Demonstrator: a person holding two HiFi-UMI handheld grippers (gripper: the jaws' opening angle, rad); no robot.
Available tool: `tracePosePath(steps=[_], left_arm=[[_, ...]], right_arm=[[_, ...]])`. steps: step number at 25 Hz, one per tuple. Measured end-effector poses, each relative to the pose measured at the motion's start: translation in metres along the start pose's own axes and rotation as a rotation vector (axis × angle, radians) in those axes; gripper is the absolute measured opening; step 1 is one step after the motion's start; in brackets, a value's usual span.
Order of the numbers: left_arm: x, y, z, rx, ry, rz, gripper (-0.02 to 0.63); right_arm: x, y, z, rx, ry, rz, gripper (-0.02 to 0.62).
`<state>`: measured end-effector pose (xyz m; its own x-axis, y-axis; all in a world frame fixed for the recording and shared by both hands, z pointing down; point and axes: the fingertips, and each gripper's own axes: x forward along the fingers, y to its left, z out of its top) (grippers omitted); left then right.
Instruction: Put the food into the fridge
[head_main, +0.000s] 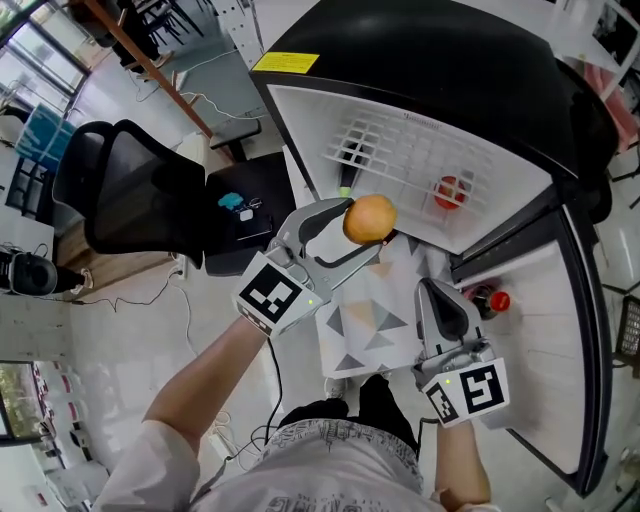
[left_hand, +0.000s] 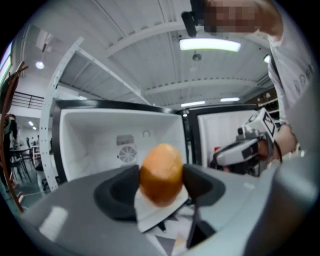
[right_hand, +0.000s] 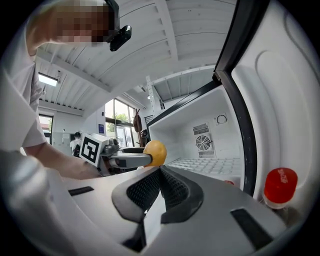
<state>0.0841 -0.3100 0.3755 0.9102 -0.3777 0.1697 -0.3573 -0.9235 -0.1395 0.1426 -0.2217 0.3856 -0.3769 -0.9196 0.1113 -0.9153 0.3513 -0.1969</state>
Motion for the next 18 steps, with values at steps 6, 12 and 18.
tracePosePath(steps=[6,12,18], left_arm=[[0.028,0.024,-0.007,0.058,0.041,-0.008,0.281],[0.056,0.043,-0.016,0.13,0.083,-0.026,0.281],[0.079,0.057,-0.023,0.203,0.128,-0.05,0.281]], right_arm=[[0.01,-0.005,0.0,-0.005,0.001,0.013,-0.011],[0.022,-0.008,0.004,-0.016,-0.005,0.023,-0.009],[0.03,-0.009,0.008,-0.016,-0.017,0.026,-0.009]])
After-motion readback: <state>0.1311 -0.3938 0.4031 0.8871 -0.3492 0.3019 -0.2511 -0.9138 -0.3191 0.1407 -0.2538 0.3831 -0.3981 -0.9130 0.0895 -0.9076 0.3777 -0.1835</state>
